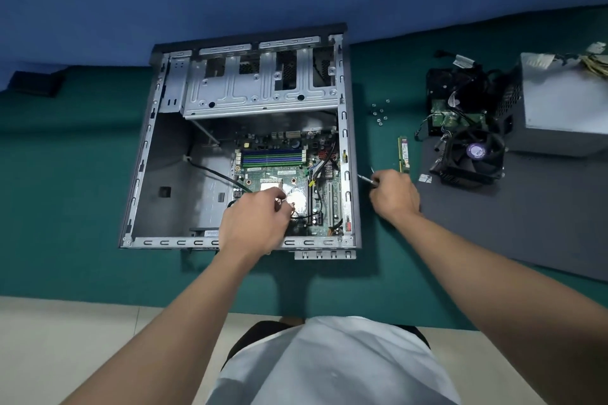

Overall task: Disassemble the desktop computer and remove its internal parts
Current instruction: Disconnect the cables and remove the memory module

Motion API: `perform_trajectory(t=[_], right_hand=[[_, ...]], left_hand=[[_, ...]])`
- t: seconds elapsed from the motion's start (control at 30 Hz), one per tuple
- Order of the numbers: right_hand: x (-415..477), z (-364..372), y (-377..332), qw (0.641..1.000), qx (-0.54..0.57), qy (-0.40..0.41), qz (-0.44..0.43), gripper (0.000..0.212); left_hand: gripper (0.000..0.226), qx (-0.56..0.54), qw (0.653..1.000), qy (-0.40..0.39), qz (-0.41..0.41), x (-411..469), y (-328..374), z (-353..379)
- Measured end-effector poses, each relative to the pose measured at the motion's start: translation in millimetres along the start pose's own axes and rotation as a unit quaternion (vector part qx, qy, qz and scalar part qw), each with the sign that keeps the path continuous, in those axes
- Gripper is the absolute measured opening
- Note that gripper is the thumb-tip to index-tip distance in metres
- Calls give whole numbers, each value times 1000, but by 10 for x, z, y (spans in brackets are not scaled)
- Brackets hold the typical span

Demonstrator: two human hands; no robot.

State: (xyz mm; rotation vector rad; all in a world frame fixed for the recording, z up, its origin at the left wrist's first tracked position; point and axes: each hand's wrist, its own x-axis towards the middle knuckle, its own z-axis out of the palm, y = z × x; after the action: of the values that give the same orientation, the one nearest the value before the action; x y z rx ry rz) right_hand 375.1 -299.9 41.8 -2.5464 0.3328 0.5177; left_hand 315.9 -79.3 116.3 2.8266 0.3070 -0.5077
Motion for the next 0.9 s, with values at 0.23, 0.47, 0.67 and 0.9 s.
perform_trajectory(t=[0.23,0.47,0.67,0.9], right_hand=[[56,-412,-65,971,222,55,70,21],[-180,-922,-629,957,271,52,-95,13],[-393,-888,-1230,964,203,59,-159,4],[-304,-327,-1494,985,136,64,-82,8]], left_hand=[[32,-3,1000,-21,17,57,-48,-1],[32,13,995,-1,96,96,-238,-101],[53,112,983,124,79,183,-965,-364],[79,162,978,117,63,439,-1592,-617]])
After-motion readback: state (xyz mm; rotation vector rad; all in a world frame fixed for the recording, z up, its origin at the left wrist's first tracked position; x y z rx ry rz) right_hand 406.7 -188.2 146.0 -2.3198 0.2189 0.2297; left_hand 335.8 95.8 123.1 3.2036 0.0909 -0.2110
